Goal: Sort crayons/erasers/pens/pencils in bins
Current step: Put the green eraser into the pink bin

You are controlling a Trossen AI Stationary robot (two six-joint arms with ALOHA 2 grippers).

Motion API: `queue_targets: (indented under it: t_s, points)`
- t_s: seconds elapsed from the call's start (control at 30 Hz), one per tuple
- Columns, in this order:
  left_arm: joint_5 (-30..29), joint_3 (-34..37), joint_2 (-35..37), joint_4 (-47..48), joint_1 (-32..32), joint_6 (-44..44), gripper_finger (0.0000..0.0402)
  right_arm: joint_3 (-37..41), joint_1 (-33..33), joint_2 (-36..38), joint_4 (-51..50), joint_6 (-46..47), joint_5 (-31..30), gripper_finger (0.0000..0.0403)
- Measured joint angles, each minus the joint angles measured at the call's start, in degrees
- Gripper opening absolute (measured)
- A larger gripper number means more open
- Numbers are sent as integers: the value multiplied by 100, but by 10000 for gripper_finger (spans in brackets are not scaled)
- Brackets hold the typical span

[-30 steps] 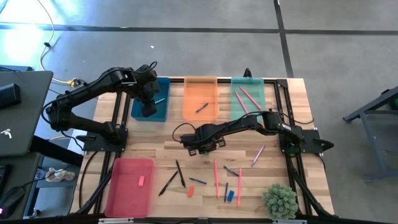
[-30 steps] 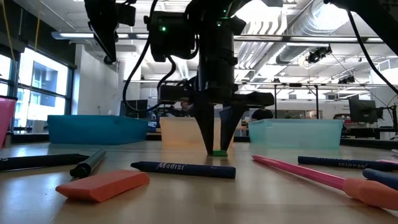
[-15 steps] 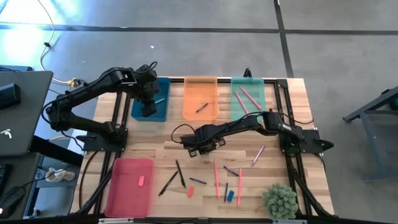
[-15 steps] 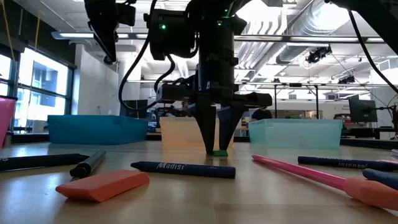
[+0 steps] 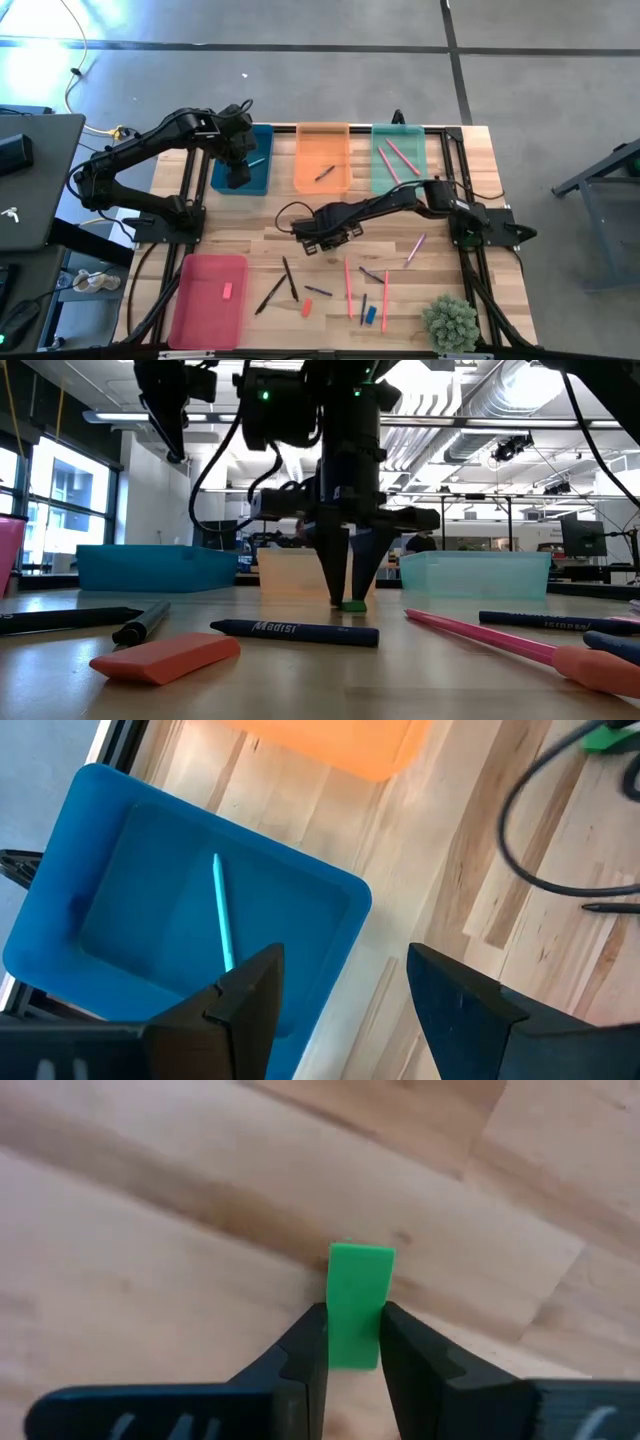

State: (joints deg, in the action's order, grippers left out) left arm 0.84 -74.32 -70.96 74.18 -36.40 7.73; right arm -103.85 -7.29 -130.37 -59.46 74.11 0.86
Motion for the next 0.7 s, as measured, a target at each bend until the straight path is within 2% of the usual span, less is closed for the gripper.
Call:
queue_targets:
  t_s: [0.4,0.7]
  points:
    - [175,0,0,261,0,194,200,-24,-98,432,187,-107,-109,70]
    - [1488,0,-2,34,20,3,200,-33,-196,1005,454,-203,-579,70]
